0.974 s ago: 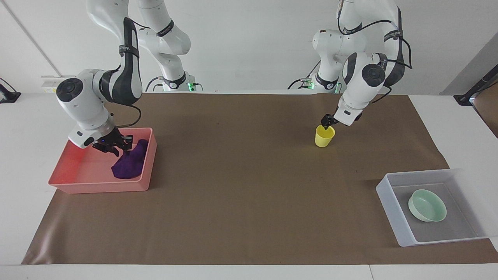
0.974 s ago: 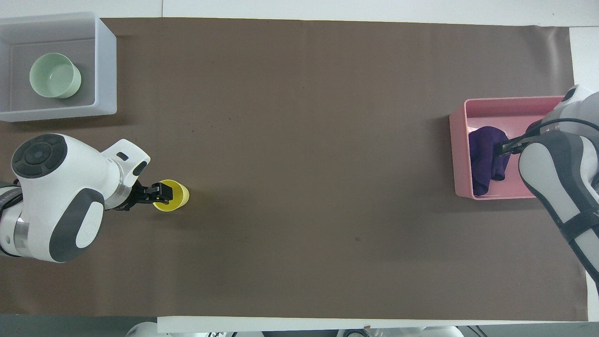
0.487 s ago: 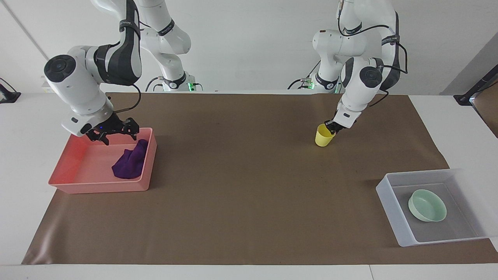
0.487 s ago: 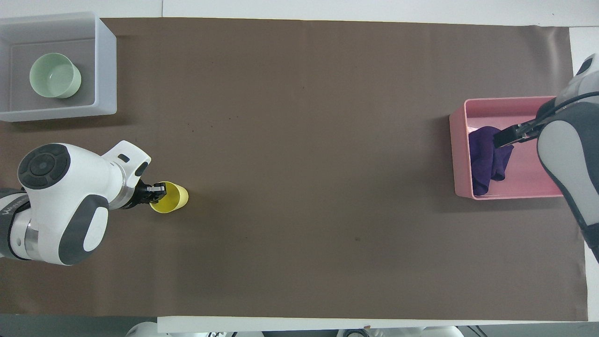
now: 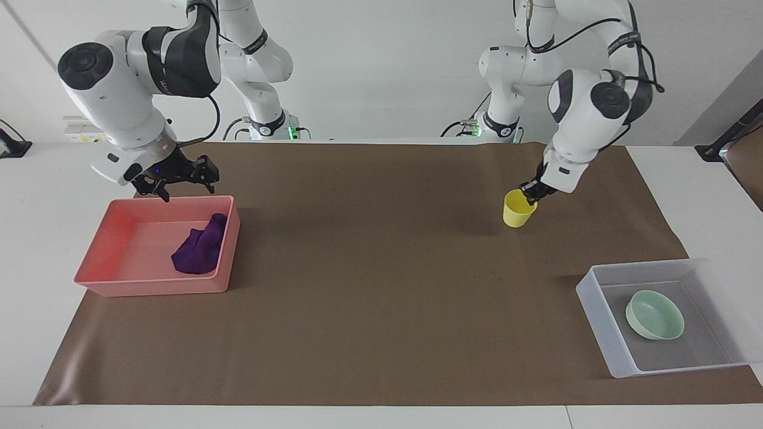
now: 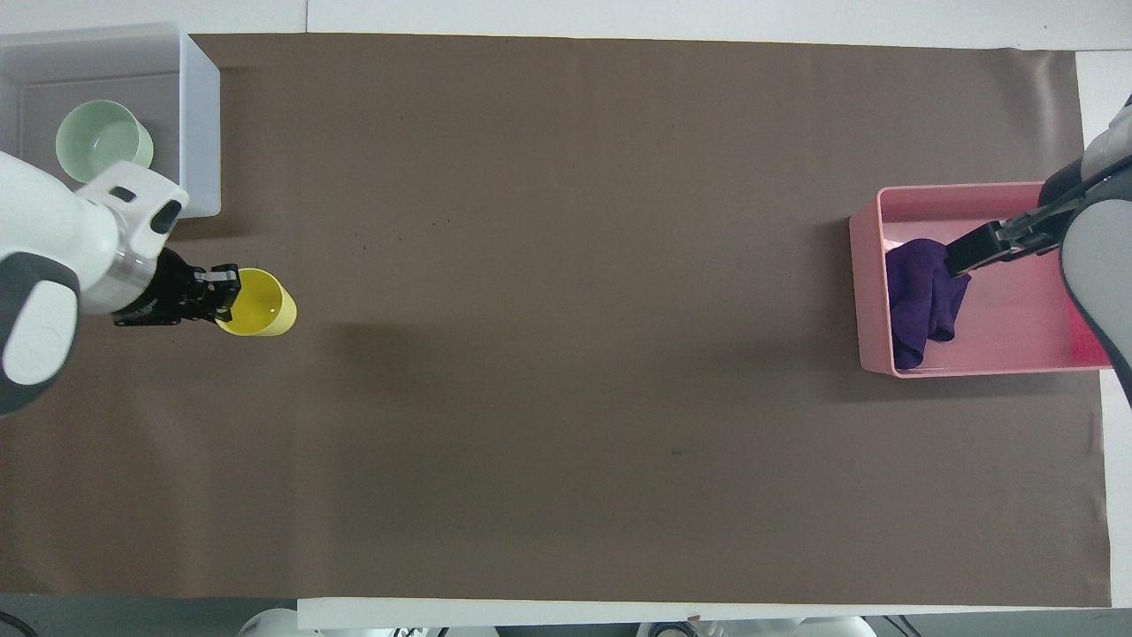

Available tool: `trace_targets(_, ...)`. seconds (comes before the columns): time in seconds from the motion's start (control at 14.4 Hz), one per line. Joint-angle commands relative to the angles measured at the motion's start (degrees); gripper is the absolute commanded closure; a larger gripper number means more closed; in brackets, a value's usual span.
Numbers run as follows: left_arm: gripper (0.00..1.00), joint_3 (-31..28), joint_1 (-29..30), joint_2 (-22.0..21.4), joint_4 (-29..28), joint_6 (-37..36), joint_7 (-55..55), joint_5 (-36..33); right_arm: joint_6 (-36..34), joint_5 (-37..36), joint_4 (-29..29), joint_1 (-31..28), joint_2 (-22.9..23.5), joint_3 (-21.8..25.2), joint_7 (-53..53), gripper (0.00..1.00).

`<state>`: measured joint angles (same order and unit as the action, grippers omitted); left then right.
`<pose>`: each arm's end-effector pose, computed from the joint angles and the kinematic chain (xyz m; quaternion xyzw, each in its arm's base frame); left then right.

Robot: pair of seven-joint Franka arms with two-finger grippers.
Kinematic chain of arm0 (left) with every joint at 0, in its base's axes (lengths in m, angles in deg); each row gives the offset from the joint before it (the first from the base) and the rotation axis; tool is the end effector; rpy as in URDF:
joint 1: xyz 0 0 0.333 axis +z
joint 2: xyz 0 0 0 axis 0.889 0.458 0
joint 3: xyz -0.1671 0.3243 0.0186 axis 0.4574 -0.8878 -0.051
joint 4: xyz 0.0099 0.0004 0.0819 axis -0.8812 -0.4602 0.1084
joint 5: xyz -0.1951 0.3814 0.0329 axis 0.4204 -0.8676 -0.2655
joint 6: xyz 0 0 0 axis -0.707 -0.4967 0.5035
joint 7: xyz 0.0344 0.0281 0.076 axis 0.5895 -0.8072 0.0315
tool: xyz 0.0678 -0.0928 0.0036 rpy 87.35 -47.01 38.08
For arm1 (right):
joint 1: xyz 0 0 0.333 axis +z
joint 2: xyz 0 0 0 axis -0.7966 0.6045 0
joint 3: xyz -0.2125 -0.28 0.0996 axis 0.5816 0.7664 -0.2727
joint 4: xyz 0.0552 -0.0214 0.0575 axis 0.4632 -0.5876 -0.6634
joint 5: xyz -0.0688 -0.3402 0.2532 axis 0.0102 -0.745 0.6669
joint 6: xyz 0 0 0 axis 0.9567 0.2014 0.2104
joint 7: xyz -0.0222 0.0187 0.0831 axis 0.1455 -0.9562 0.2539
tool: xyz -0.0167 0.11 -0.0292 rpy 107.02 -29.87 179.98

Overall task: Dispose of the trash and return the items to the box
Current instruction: 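Lift the yellow cup with the left gripper and carry it to the white bin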

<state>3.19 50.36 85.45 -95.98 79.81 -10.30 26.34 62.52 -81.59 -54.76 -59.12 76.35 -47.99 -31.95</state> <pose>0.5647 -0.0948 0.5319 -0.9906 -0.1213 0.0629 0.0058 0.5959 -0.0253 0.5872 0.9911 0.1109 -0.0727 0.0080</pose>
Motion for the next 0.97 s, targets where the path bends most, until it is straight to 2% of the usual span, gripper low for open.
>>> trace_targets(0.0, 1.0, 0.14, 5.68, 13.38, 22.44, -9.1, 1.04, -1.22, -2.68, -0.73, 1.6, -0.36, -0.68, -0.8, -0.96, 0.01)
trace_targets(0.35, 1.0, 0.32, 18.17, 21.91, 24.94, 10.2, 8.33, -0.52, -6.72, 0.33, 1.77, -0.54, -3.13, -0.01, -0.87, 0.01)
trace_targets(0.49, 1.0, 0.23, 18.88, 25.78, 24.95, 16.1, 8.34, -0.43, -7.68, 0.77, 1.77, 1.03, -4.45, 1.22, -1.13, 0.01)
trace_targets(0.7, 1.0, 0.14, 19.15, 28.6, 24.33, 22.18, 8.25, 0.44, -7.16, 1.21, 1.69, 9.45, -4.64, 8.5, -3.06, 0.01)
trace_targets(0.9, 1.0, 0.14, 19.24, 31.24, 24.24, 23.5, 8.25, 0.18, -6.73, 2.78, 1.69, 10.8, -4.46, 9.66, -4.21, 0.01)
